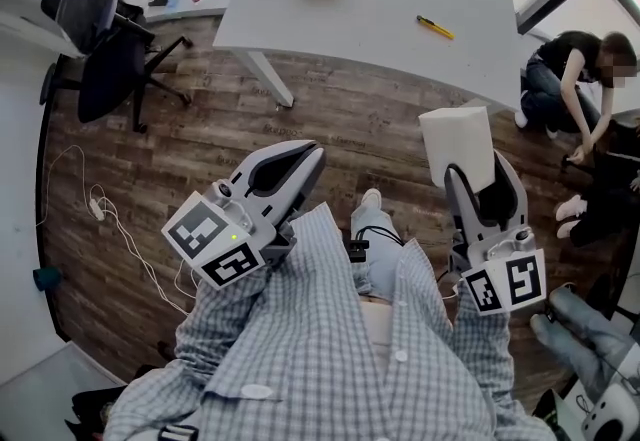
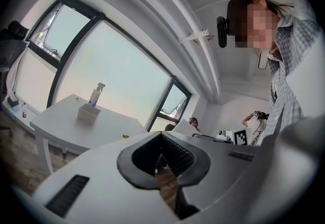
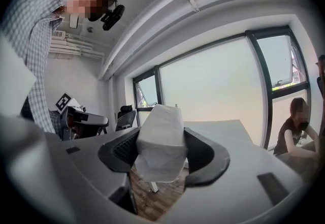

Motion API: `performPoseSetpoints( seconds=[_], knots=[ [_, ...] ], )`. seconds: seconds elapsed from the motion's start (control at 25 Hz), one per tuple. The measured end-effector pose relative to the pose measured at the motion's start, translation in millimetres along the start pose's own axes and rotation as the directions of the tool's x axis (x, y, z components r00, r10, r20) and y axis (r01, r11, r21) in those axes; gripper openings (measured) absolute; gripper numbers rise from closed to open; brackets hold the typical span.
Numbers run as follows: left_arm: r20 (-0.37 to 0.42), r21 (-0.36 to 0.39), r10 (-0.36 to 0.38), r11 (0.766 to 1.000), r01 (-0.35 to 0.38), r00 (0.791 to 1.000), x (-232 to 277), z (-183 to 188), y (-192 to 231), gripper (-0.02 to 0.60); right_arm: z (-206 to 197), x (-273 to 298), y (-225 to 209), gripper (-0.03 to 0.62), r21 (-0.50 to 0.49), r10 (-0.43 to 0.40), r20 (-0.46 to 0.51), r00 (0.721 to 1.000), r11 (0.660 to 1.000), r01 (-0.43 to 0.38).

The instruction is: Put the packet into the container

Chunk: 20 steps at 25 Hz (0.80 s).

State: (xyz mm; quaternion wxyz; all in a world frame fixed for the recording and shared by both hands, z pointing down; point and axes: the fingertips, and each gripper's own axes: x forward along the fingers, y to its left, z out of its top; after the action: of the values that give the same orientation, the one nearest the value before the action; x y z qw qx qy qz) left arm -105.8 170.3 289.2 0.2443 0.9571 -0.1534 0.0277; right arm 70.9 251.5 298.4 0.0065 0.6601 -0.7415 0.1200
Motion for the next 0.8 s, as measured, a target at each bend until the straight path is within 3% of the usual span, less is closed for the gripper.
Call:
performPoseSetpoints(
  seconds=[0.8],
  knots=[
    [0.025,0.031,0.071,0.997,-0.072,0.997,56,23,-4,0.006,24,37,-66,0.259,-0.006,0.079,0.028,0.996,0.997,-0.079]
  ],
)
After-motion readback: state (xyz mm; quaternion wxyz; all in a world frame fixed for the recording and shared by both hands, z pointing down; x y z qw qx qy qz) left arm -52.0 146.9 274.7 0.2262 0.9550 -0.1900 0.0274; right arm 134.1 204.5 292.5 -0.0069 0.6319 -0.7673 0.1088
